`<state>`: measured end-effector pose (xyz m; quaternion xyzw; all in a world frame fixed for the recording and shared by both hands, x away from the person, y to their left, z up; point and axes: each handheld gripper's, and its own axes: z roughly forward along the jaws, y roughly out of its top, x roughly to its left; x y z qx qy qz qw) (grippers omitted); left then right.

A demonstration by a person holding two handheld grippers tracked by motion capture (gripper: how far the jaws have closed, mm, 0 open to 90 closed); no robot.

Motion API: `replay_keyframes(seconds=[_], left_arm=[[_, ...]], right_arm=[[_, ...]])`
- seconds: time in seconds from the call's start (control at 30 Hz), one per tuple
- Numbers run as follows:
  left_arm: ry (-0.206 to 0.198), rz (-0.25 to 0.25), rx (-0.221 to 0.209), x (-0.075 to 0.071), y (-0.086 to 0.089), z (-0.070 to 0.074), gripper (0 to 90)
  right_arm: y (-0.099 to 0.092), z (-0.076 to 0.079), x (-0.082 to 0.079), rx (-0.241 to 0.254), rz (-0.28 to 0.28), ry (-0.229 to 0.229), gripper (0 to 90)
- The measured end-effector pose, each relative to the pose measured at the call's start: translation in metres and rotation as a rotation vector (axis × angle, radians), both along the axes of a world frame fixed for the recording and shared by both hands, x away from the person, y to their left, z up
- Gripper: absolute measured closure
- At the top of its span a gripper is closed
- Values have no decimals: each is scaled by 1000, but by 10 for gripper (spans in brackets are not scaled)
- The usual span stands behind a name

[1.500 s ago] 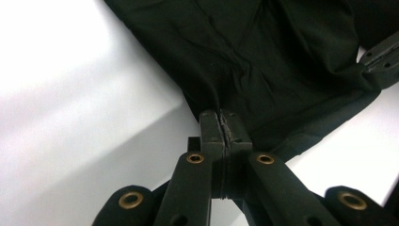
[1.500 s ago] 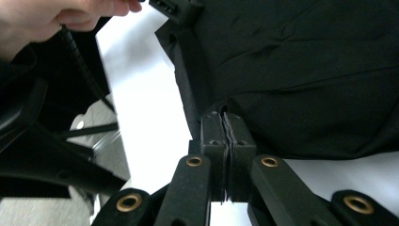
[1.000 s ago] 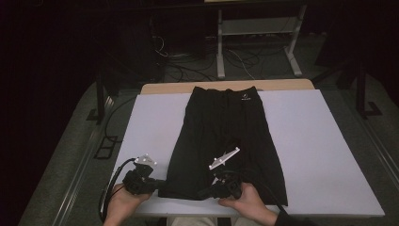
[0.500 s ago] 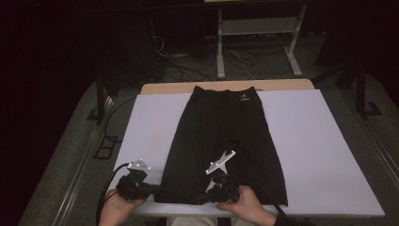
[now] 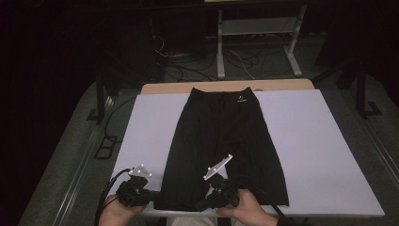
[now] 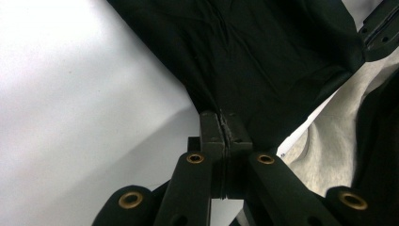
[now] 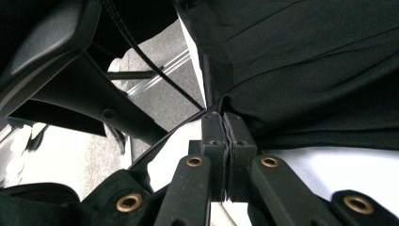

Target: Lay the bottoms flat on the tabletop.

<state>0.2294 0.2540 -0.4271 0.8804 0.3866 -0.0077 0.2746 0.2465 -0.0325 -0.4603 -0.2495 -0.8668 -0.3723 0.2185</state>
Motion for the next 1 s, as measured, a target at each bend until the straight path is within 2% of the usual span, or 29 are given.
replay_keyframes(seconds=[0.07,0.17,0.23,0.27,0.47,0.57,0.77,0.9,1.0], left_arm=[[-3,-1,-10,0,0,1,881],[-22,-4,-24,2,-2,5,837],[-37,-5,-35,4,-4,6,780],[-43,-4,-41,4,-5,8,724],[-78,-8,-129,11,-14,17,477],[-115,-5,-163,15,-19,24,370],[-187,2,-227,25,-26,35,239],[-251,20,-254,32,-29,40,147],[-285,27,-293,36,-29,40,125]], right_arm=[[0,0,1,-4,11,9,854],[-3,3,5,22,16,19,744],[-8,9,8,30,5,-21,676],[-11,13,9,35,0,-41,640],[-40,31,25,66,-63,-134,516],[-58,39,34,69,-109,-175,455],[-88,48,43,72,-200,-228,342],[-102,50,44,64,-242,-240,231],[-110,45,40,44,-262,-251,180]])
